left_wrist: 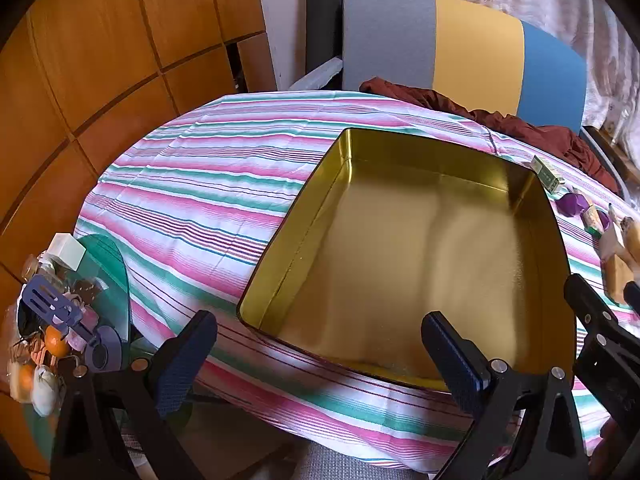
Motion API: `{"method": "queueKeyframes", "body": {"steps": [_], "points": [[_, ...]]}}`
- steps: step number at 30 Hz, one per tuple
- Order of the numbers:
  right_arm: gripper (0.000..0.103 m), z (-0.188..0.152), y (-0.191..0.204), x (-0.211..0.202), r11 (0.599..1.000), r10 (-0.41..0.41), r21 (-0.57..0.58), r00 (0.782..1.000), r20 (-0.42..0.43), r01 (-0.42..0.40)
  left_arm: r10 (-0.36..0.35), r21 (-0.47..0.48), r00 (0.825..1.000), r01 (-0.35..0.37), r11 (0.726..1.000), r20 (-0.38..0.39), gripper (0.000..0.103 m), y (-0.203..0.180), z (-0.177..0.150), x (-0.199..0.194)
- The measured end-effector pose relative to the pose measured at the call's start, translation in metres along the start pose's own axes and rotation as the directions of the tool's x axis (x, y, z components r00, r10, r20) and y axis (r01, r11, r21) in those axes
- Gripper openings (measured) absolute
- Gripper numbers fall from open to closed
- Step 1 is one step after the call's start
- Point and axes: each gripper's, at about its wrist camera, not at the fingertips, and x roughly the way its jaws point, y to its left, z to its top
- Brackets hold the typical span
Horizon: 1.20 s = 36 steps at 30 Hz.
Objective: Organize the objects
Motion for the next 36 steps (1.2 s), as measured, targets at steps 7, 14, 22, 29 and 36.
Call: {"method": "queueKeyframes", "body": {"steps": [7,14,22,29,36], "points": [[0.103,-0.002,-0.006,-0.006,1.000,0.006,0.004,1.000,0.021,-0.006,-0.014,0.005,1.000,0.014,1.000,-0.002,0.103,-0.003,-0.002,0.000],[0.103,-0.002,-0.026,-0.019,1.000,-0.006,0.011,0.996,0.086,0.005,-0.093,0.026,0.996,0.093,0.995,-0.009,0.103,-0.020,-0.004,-0.002],[0.092,-0.020,-0.097,-0.023,0.989,-0.108,0.106,0.991,0.078,0.099,-0.343,0.140,0.939,0.344,0.928,-0.033,0.103,-0.070,-0.019,-0.015],[0.083,-0.054,-0.200,-0.027,0.948,-0.240,0.232,0.968,0.067,0.219,-0.530,0.238,0.844,0.533,0.812,-0.081,0.103,-0.123,-0.029,-0.039],[0.067,-0.056,-0.259,-0.008,0.962,-0.239,0.155,0.967,0.088,0.224,-0.547,0.351,0.829,0.550,0.758,-0.118,0.103,-0.171,-0.041,-0.048]]}}
